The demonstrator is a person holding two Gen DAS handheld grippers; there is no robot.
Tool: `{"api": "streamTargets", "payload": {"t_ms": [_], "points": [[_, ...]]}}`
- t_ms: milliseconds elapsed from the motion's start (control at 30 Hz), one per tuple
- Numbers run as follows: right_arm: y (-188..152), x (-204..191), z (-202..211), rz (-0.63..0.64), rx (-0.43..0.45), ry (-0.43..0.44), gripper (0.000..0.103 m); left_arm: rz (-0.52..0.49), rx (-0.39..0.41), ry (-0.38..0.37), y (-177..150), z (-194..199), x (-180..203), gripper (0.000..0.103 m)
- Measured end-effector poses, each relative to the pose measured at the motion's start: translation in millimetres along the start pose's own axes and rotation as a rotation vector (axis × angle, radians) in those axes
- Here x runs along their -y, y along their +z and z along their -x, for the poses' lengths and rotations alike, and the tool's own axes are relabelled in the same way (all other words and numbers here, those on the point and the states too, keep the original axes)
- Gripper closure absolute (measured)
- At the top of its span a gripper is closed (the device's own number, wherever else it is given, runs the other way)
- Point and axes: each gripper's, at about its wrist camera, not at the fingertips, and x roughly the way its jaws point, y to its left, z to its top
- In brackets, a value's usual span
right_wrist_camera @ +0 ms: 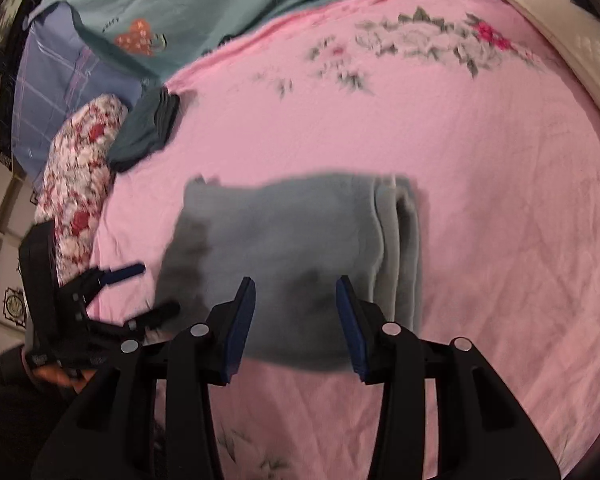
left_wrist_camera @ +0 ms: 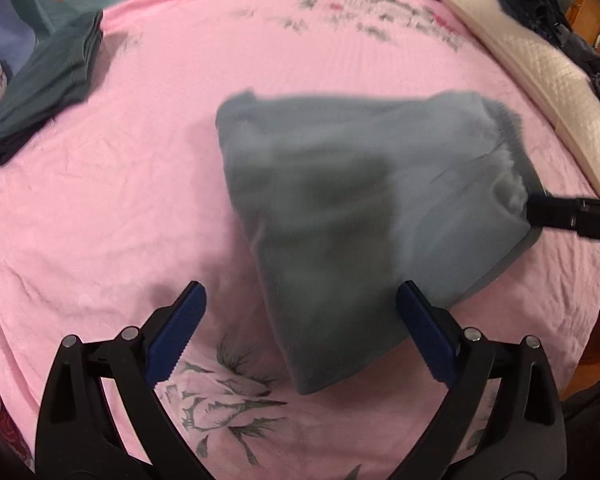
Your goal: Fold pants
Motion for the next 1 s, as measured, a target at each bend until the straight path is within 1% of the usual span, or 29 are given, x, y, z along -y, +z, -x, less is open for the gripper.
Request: {"api": "streamTargets", "payload": {"t_ms": [33,67,100,133,200,233,267,333,400,500,567,667,767,900,967,1000], "points": [[-9.7,6.6,-8.9,-0.017,-0.045,-0.018,0.066,0.008,-0.020,-0.006,-3.2,-6.2,-1.6,0.004],[-18.0,15.5,-18.1,-0.043,-0.083,-0.030,0.073,0.025,-0.021,-0.024,-4.9,-8.4,-5.3,0.004],[-24.6,21.3,-17.5,-0.050,-0.048,-0.022,0.073,0.036,-0.018,-0.029,-4.0,-6.1,-7.8,0.004],[-25.9,22.6,-16.3,-0.059,-0.047,-0.011,0.073,0.034,-0.016,-0.025,-2.6,-2.1,-9.5,0.004],[-22.5,21.7,-9.6,-0.088,-0.055,0.008,0.066,0.015,0.029,-0.003,4.2,10.9,-13.4,0.004],[-20.0,19.2,-3.5,-0.094,-0.049,0.023,0.060,0.008,0.053,0.006,8.5,17.3,-15.9,0.004],[-17.2,16.5,4.3,-0.086,-0.024,0.022,0.058,0.009,0.075,0.015,15.4,22.5,-20.8,0.004],[-10.0,12.2,20.9,-0.053,0.039,-0.022,0.053,0.040,0.097,0.022,29.8,25.9,-32.2,0.004],[1.3,12.9,32.2,-0.032,0.085,-0.072,0.052,0.096,0.112,0.013,46.3,23.9,-47.3,0.004],[19.7,17.8,29.1,-0.010,0.102,-0.115,0.052,0.150,0.107,0.013,68.0,10.7,-60.1,0.004],[29.6,21.2,23.5,0.012,0.092,-0.136,0.052,0.179,0.091,-0.002,78.2,0.4,-65.5,0.005],[42.5,27.5,12.9,0.041,0.068,-0.128,0.052,0.197,0.060,-0.028,85.9,-14.7,-65.1,0.005],[52.2,33.4,-1.0,0.071,0.020,-0.130,0.052,0.196,0.042,-0.050,91.6,-23.6,-62.0,0.005],[58.8,38.4,-18.2,0.096,-0.032,-0.128,0.052,0.188,0.021,-0.107,97.8,-35.2,-60.1,0.005],[61.1,40.8,-26.8,0.114,-0.055,-0.108,0.052,0.185,0.010,-0.121,100.0,-43.2,-60.3,0.005],[62.4,43.1,-31.7,0.120,-0.067,-0.098,0.052,0.181,0.023,-0.123,101.4,-43.8,-60.0,0.005]]}}
